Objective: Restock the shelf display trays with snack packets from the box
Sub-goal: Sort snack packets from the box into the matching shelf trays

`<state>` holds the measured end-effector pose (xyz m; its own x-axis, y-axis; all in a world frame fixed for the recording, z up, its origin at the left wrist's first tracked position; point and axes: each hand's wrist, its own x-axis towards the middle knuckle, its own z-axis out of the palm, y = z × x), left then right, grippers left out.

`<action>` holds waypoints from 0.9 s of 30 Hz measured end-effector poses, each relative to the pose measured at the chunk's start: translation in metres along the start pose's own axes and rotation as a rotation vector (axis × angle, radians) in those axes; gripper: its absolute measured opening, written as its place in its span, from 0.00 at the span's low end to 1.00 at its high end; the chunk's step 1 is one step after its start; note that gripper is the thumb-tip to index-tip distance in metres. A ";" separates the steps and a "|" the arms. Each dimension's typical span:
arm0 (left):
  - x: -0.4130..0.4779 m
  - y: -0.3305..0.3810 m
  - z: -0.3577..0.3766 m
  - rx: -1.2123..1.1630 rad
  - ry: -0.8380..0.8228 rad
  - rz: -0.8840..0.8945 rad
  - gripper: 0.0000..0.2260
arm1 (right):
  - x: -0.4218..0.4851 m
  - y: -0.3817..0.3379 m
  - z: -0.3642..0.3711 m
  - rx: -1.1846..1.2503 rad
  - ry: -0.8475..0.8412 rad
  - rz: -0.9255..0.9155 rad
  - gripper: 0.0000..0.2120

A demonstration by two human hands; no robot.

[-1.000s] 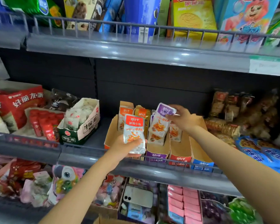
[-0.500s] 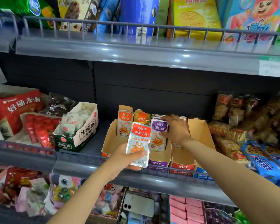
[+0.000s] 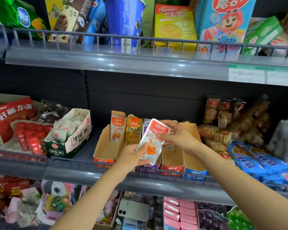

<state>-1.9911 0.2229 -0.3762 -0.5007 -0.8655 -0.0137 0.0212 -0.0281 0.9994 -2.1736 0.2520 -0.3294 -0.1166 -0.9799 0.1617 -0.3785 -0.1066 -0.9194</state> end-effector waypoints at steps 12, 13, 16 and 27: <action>0.044 0.005 0.054 0.222 0.094 0.174 0.15 | 0.004 0.014 -0.069 0.130 0.201 -0.048 0.19; 0.047 0.005 0.053 0.342 0.127 0.210 0.16 | 0.009 0.013 -0.073 0.130 0.253 -0.064 0.19; 0.053 0.000 0.047 0.674 0.152 0.267 0.20 | 0.027 0.014 -0.083 0.020 0.333 -0.128 0.17; 0.073 -0.029 0.041 0.729 0.001 0.168 0.27 | 0.088 0.054 -0.065 -0.597 0.207 -0.099 0.13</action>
<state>-2.0641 0.1812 -0.4049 -0.5410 -0.8291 0.1415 -0.4818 0.4434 0.7558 -2.2639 0.1711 -0.3411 -0.2072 -0.9112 0.3560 -0.8359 -0.0242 -0.5484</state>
